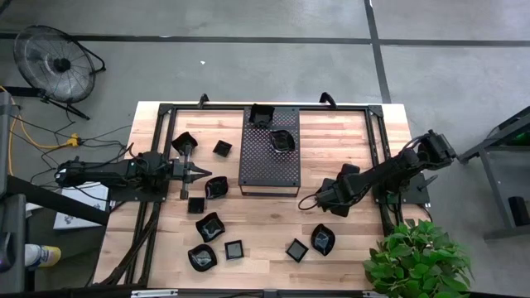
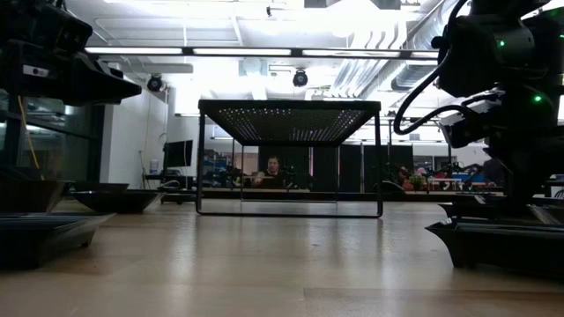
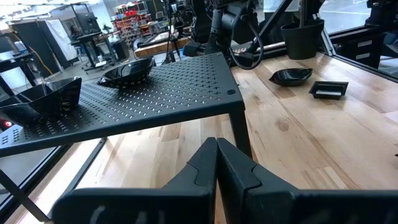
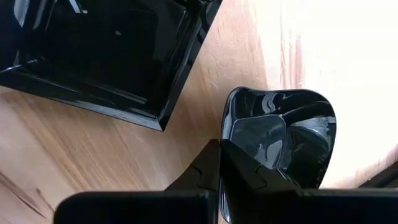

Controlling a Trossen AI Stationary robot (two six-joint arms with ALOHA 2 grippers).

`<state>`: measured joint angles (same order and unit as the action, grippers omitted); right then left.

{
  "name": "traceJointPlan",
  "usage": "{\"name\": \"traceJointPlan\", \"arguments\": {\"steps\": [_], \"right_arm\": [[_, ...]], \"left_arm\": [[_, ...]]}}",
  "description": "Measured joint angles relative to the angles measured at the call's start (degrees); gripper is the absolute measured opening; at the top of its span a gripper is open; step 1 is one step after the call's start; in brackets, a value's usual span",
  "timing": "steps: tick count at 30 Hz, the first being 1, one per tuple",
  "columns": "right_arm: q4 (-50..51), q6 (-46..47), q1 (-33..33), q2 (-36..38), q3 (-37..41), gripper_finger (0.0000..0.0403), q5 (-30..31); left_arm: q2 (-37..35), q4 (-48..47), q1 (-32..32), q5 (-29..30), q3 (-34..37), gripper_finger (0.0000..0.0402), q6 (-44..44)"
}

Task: Pick & Place Mini shaped plates
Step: Stack the black leaf shape plate on top of the other black leaf shaped plate on the shelf

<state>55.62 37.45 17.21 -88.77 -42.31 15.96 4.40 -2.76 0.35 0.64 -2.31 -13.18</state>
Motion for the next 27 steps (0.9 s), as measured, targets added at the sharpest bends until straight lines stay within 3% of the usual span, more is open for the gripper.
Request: {"name": "traceJointPlan", "arguments": {"steps": [16, 27], "right_arm": [[4.7, -0.2, 0.5, 0.0, -4.8, 0.0001, -1.5], [10.2, 6.1, 5.2, 0.7, -12.2, 0.0, -3.1]], "left_arm": [[0.0, 0.0, 0.0, 0.0, 0.0, 0.0001, 0.0], [0.0, 0.0, 0.0, 0.0, 0.0, 0.0001, 0.0]]}}
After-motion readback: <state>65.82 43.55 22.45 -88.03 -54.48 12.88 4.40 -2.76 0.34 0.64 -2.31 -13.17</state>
